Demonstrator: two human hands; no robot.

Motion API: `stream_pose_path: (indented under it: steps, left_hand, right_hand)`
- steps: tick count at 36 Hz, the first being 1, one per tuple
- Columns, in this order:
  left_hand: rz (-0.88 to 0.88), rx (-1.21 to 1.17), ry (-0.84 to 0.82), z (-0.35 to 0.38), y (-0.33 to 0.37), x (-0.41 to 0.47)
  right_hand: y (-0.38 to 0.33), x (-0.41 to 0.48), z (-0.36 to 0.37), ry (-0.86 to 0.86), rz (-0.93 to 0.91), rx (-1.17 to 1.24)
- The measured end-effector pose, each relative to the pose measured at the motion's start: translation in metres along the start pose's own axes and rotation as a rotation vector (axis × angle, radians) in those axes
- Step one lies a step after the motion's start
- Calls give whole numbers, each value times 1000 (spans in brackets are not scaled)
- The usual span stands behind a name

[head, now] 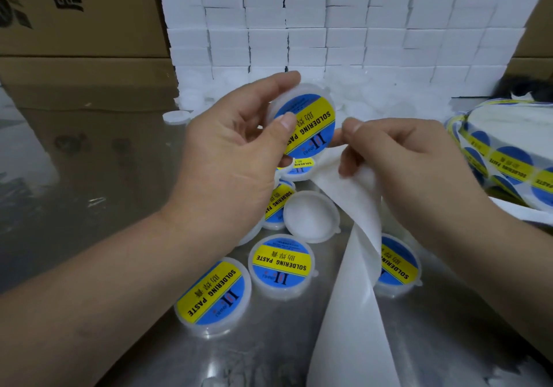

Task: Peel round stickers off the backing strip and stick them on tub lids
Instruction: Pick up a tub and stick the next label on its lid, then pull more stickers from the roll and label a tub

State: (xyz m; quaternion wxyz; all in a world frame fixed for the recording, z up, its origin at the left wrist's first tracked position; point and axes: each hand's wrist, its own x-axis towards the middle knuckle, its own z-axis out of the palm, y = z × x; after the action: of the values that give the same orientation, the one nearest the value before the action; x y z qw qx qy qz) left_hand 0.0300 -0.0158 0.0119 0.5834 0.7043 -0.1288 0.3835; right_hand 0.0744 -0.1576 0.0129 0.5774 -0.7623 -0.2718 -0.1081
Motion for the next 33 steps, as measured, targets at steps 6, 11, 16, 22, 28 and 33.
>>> stream_pose_path:
  steps: [6,11,16,22,28,33]
  left_hand:
    - [-21,19,119,-9,2,9]
    - [-105,62,-68,3,-2,-7]
    - [-99,166,-127,3,-7,-8]
    - [-54,254,-119,4,-5,-7]
    - [-53,513,-137,-2,-6,-2]
    - [-85,745,-84,-16,-12,9]
  right_hand:
    - [9,9,-8,67,54,-83]
    - [1,0,1,-114,-85,-150]
    - [2,1,1,-155,-93,-161]
    - [-1,-2,2,-125,-97,-144]
    - [4,1,2,-119,-36,-179]
    - [5,5,-3,-21,17,-23]
